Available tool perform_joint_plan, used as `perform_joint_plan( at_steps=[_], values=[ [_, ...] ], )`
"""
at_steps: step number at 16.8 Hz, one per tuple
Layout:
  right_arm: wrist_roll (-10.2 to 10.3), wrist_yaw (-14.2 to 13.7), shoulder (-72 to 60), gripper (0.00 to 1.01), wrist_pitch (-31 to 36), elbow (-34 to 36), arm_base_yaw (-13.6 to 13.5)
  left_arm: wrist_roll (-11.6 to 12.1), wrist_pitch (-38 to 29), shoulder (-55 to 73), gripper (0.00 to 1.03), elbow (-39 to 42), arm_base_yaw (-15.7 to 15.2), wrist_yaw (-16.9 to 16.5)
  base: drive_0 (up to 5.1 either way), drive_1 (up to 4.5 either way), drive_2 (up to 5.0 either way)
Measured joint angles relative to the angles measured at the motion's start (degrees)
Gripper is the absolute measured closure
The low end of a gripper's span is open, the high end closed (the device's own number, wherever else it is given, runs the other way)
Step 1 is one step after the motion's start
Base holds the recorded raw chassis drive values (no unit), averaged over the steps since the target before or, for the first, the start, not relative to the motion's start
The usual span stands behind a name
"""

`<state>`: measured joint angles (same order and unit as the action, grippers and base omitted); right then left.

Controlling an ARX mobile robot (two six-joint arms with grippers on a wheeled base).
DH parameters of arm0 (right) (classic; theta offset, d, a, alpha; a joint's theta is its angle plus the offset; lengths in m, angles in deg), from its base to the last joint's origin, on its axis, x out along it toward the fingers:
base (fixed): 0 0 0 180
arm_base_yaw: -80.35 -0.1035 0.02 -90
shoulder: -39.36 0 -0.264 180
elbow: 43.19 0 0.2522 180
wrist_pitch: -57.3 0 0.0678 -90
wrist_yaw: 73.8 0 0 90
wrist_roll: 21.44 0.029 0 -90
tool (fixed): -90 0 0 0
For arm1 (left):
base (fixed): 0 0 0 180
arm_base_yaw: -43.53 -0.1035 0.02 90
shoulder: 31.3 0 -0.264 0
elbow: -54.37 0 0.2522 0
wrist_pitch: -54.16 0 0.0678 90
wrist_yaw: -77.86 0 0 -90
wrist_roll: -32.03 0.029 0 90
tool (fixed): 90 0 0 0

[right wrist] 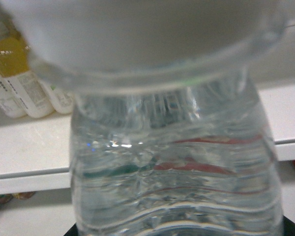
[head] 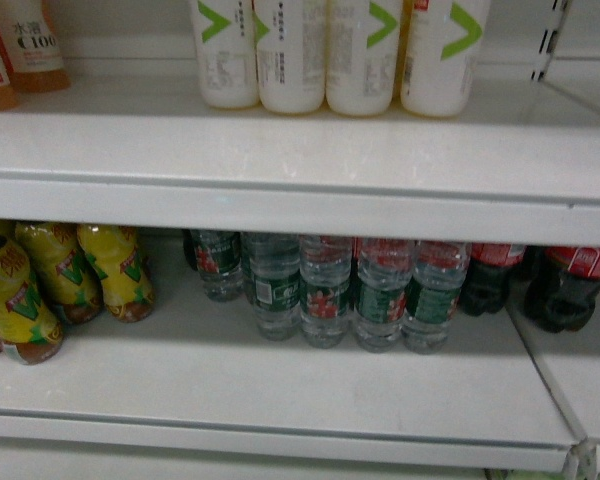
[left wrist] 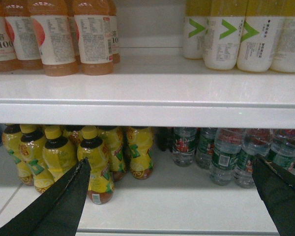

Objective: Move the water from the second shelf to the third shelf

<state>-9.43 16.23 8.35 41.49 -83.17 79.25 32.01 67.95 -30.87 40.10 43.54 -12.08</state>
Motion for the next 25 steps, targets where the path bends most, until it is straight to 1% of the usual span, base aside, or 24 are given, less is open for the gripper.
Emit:
perform_joint_plan(
  at_steps=[8, 10, 25],
  values=[
    [0.02, 0.00, 0.00, 0.57, -0.09, -0.33, 0.00, 0.02, 0.07, 0.00, 0.05, 0.00, 0.00, -0.02, 0.0, 0.00, 0.0],
    [0.00, -0.37, 0.00, 0.57, -0.31, -0.33, 0.07, 0.02, 0.15, 0.00, 0.05, 0.00, 0.00, -0.07, -4.2, 2.18, 2.2],
    [0.02, -0.22, 0.00, 0.57, -0.15, -0.33, 0.00, 0.02, 0.11, 0.00, 0.05, 0.00, 0.00, -0.04, -4.2, 2.19, 2.2]
  ],
)
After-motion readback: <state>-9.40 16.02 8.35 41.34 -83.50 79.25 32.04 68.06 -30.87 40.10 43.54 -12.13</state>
